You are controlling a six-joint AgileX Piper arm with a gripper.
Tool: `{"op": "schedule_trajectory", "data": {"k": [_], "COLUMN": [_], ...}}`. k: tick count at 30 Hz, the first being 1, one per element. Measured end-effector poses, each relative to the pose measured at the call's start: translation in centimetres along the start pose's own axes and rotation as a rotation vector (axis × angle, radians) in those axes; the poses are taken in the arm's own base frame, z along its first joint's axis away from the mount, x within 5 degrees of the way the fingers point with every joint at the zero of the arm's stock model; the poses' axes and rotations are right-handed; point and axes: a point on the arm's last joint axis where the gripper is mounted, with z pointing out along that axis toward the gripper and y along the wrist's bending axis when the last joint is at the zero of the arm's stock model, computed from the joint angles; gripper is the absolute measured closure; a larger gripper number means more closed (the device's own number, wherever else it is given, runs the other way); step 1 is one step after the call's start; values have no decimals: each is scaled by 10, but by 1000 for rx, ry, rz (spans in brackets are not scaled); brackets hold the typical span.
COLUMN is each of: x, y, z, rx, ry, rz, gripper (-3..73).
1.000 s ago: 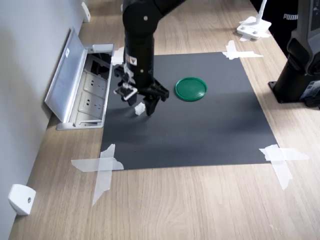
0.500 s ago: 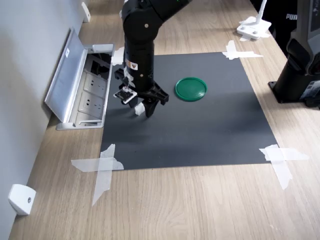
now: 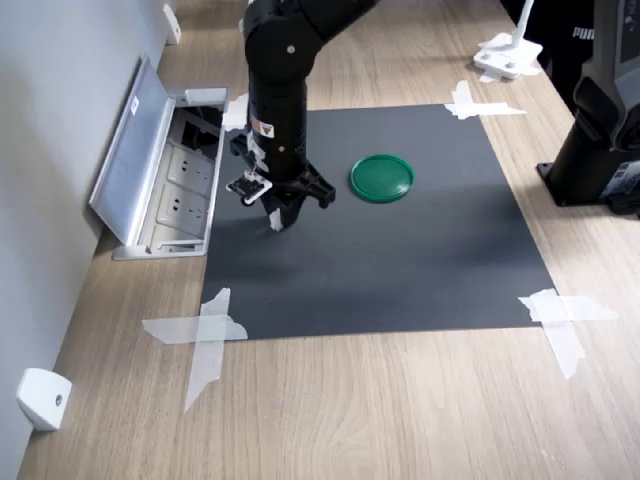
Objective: Grasp a white terminal and put it on the green lid.
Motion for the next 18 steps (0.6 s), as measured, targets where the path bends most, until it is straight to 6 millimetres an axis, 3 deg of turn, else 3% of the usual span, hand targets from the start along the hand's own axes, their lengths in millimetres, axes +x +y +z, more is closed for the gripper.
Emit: {"op": "schedule_trajectory", "data": {"k": [4,7,9,13,16,18], "x": [0,1,2,15,35,50], "y": [0,2,3,12,26,37], "z": [0,-14,-39,-106,-138,-148], "rx": [-5,-11,2,65,108,121], "ry": [-1,-10,-45,-131,-158,-160], "rz": [12,10,2,-48,-94,-117], "gripper": [603,603,603,603,603,603]}}
